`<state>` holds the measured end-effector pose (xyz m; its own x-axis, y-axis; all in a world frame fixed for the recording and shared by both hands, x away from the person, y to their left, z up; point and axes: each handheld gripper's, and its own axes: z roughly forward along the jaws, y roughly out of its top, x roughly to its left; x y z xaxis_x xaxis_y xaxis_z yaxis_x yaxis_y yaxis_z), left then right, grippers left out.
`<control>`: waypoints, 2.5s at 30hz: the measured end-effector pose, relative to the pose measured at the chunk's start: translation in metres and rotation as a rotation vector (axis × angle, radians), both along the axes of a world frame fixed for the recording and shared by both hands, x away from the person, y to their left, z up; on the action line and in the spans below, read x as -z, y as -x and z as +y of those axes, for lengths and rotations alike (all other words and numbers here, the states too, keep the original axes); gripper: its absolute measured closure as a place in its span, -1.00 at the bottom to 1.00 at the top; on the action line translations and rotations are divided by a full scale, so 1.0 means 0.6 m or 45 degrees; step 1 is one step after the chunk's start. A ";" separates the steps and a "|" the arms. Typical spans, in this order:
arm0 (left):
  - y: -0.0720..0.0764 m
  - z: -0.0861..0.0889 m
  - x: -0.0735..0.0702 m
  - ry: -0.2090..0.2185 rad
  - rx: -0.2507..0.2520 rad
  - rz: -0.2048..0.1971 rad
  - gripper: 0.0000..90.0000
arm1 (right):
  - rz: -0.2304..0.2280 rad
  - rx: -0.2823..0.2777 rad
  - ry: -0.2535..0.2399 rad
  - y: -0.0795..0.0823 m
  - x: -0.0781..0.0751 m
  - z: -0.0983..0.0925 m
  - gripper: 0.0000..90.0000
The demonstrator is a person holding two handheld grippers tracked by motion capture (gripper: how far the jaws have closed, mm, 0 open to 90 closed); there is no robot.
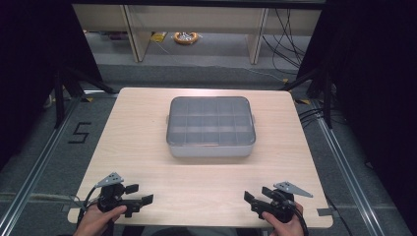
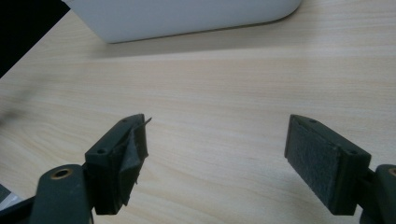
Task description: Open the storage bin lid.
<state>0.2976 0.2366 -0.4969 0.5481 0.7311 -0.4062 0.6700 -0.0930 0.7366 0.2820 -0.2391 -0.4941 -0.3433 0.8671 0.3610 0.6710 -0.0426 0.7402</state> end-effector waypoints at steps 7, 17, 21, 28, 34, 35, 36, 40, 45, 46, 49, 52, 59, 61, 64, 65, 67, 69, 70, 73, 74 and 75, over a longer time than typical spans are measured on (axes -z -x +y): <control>-0.002 0.002 -0.001 0.002 -0.009 0.004 -0.64 | -0.012 0.030 -0.020 -0.002 -0.002 -0.009 -0.50; -0.012 0.001 0.000 0.033 -0.015 0.025 -0.63 | -0.053 0.043 -0.017 -0.012 -0.007 -0.015 -0.49; -0.018 0.001 0.001 0.047 -0.027 0.035 -0.63 | -0.055 0.053 -0.029 -0.019 -0.013 -0.020 -0.45; -0.038 0.008 -0.003 0.070 -0.058 0.049 -0.63 | -0.083 0.136 -0.091 -0.056 -0.040 -0.049 -0.44; -0.057 0.005 -0.009 0.086 -0.064 0.057 -0.63 | -0.083 0.137 -0.081 -0.080 -0.057 -0.055 -0.44; -0.059 0.005 -0.010 0.084 -0.067 0.056 -0.63 | -0.083 0.137 -0.081 -0.080 -0.057 -0.055 -0.44; -0.062 0.006 -0.011 0.088 -0.063 0.063 -0.63 | -0.093 0.127 -0.068 -0.086 -0.060 -0.058 -0.44; -0.075 0.008 -0.018 0.093 -0.079 0.056 -0.62 | -0.090 0.136 -0.083 -0.103 -0.069 -0.060 -0.43; -0.098 0.013 -0.031 0.103 -0.085 0.054 -0.62 | -0.108 0.098 -0.021 -0.131 -0.080 -0.061 -0.39; -0.107 0.014 -0.036 0.100 -0.094 0.045 -0.62 | -0.112 0.096 -0.024 -0.143 -0.087 -0.062 -0.40; -0.116 0.015 -0.042 0.094 -0.108 0.040 -0.62 | -0.138 0.103 -0.012 -0.158 -0.091 -0.064 -0.42; -0.137 0.017 -0.052 0.088 -0.116 0.030 -0.62 | -0.084 0.097 -0.059 -0.185 -0.103 -0.062 -0.47; -0.176 0.013 -0.069 0.070 -0.142 0.008 -0.62 | -0.045 0.078 -0.068 -0.227 -0.106 -0.045 -0.51; -0.193 0.012 -0.072 0.076 -0.148 0.019 -0.62 | -0.027 0.082 -0.071 -0.254 -0.102 -0.040 -0.51; -0.217 0.007 -0.076 0.078 -0.161 0.034 -0.62 | -0.006 0.102 -0.083 -0.268 -0.102 -0.036 -0.47; -0.225 0.004 -0.077 0.079 -0.166 0.035 -0.62 | -0.043 0.086 -0.067 -0.286 -0.099 -0.039 -0.45; -0.242 -0.001 -0.080 0.088 -0.166 0.046 -0.62 | -0.013 0.099 -0.097 -0.299 -0.102 -0.035 -0.44; -0.260 -0.009 -0.082 0.111 -0.172 0.050 -0.60 | 0.012 0.126 -0.110 -0.312 -0.105 -0.029 -0.44; -0.269 -0.013 -0.083 0.100 -0.175 0.054 -0.60 | 0.012 0.126 -0.110 -0.312 -0.105 -0.029 -0.44; -0.297 -0.024 -0.083 0.059 -0.210 0.037 -0.59 | 0.044 0.155 -0.121 -0.340 -0.104 -0.025 -0.41; -0.312 -0.029 -0.083 0.066 -0.206 0.060 -0.58 | 0.009 0.133 -0.091 -0.350 -0.100 -0.029 -0.41; -0.312 -0.029 -0.083 0.066 -0.206 0.060 -0.58 | 0.043 0.163 -0.109 -0.355 -0.100 -0.024 -0.40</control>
<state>0.4850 0.2191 -0.4472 0.4041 0.7856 -0.4685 0.7071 0.0567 0.7048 0.4947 -0.2537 -0.4338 -0.2181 0.8685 0.4452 0.6805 -0.1917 0.7073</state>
